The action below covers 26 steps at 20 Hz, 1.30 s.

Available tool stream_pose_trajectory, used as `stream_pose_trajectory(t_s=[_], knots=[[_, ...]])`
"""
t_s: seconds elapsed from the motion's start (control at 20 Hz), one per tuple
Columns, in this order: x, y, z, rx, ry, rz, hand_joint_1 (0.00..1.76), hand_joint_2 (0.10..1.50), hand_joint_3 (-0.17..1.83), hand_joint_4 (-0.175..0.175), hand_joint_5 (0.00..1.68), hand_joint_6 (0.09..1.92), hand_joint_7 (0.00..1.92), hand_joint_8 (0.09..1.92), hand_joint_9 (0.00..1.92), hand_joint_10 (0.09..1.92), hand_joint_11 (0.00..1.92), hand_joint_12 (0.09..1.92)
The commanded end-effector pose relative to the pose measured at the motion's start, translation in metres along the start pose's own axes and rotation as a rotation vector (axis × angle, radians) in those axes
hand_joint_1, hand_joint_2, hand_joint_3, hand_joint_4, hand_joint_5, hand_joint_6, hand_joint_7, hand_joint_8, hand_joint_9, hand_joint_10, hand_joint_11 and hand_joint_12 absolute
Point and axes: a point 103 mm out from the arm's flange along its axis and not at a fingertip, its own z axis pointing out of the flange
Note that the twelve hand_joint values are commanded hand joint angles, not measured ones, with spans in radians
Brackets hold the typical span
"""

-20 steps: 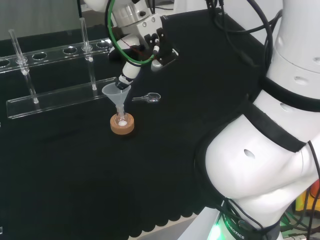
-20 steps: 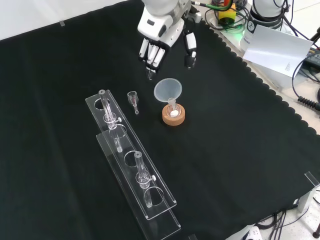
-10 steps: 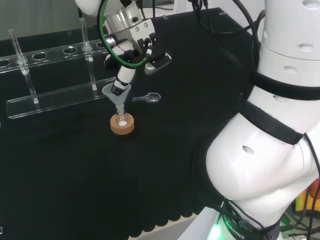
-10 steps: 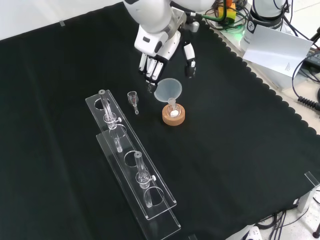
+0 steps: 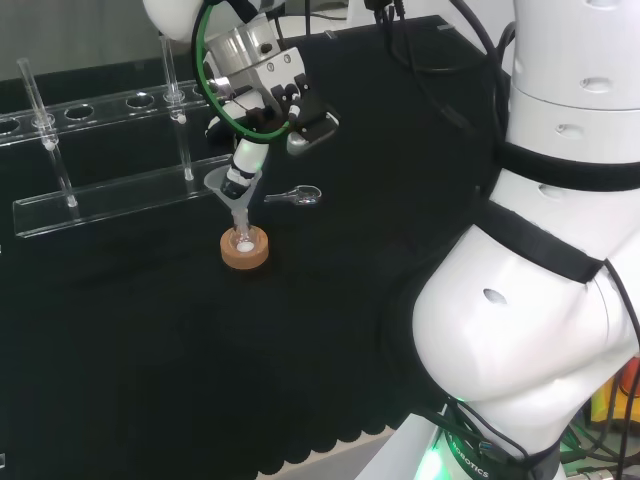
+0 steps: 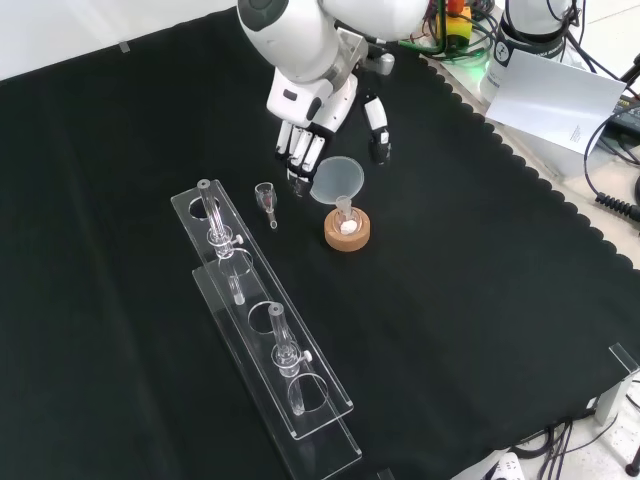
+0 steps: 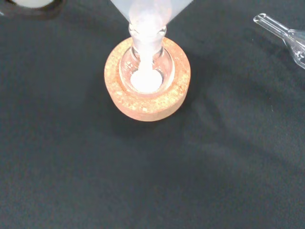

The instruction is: Remove the funnel from the round-bottom flask.

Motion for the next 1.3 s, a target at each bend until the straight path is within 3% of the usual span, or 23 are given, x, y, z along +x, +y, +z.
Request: stream_pose_trajectory(t_s=[0.05,0.4,1.1,1.15,1.3], knots=[[-0.004,0.004,0.004,-0.004,-0.017,0.003,0.59,0.70,0.28,-0.076,0.14,0.09,0.00,0.52,0.47,0.09,0.31,1.38],[-0.009,0.012,0.010,-0.009,-0.018,-0.003,0.60,0.71,0.26,-0.072,0.13,0.09,0.00,0.44,0.43,0.09,0.27,1.40],[-0.008,0.025,0.019,0.017,-0.021,-0.019,0.60,0.72,0.23,-0.072,0.13,0.09,0.00,0.54,0.49,0.09,0.31,1.38],[-0.007,0.027,0.019,0.021,-0.024,-0.021,0.60,0.73,0.22,-0.072,0.13,0.09,0.00,0.55,0.48,0.12,0.32,1.37],[-0.006,0.029,0.023,0.035,-0.037,-0.027,0.60,0.74,0.20,-0.075,0.13,0.09,0.00,0.61,0.38,0.54,0.34,1.36]])
